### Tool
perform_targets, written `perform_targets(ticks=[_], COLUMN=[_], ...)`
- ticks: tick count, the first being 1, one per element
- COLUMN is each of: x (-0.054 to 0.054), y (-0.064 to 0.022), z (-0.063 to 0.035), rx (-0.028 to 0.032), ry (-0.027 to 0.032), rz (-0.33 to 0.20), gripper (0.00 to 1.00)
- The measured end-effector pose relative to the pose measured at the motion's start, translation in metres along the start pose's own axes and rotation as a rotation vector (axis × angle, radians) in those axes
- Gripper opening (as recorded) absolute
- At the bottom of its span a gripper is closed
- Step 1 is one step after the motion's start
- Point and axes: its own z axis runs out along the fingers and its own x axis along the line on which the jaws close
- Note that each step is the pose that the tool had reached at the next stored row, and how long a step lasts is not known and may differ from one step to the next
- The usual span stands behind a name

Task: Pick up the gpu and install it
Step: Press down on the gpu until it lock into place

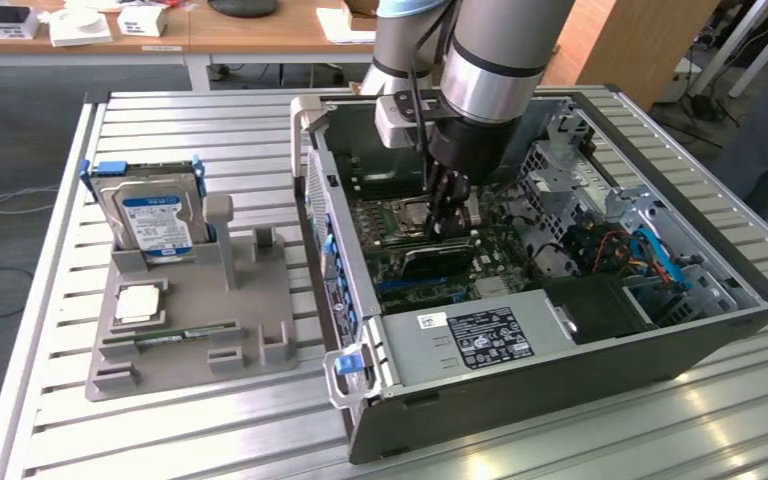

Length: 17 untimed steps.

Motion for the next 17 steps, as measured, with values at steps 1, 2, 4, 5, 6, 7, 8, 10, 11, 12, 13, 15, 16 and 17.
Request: perform_targets(ticks=[1, 2, 4, 5, 6, 7, 8, 10, 11, 12, 13, 15, 16, 17], x=[0.000, 0.000, 0.000, 0.000, 0.000, 0.000, 0.000, 0.000, 0.000, 0.000, 0.000, 0.000, 0.000, 0.000], y=[0.0000, 0.0000, 0.0000, 0.0000, 0.0000, 0.0000, 0.0000, 0.0000, 0.0000, 0.0000, 0.0008, 0.0047, 0.0084, 0.0120], z=[0.0000, 0.0000, 0.0000, 0.0000, 0.0000, 0.0000, 0.0000, 0.0000, 0.0000, 0.0000, 0.0001, 0.0004, 0.0006, 0.0008], rx=[0.0000, 0.0000, 0.0000, 0.0000, 0.0000, 0.0000, 0.0000, 0.0000, 0.0000, 0.0001, 0.0001, 0.0001, 0.0001, 0.0002], ry=[0.0000, -0.0001, 0.0000, -0.0001, -0.0001, 0.0000, 0.0000, 0.0000, 0.0000, -0.0001, 0.0000, 0.0000, 0.0000, 0.0001], rz=[0.000, 0.000, 0.000, 0.000, 0.000, 0.000, 0.000, 0.000, 0.000, 0.000, 0.000, 0.000, 0.000, 0.000], gripper=[0.15, 0.11, 0.11, 0.11, 0.11, 0.11, 0.11, 0.11, 0.11, 0.11, 0.11, 0.11, 0.11, 0.11])
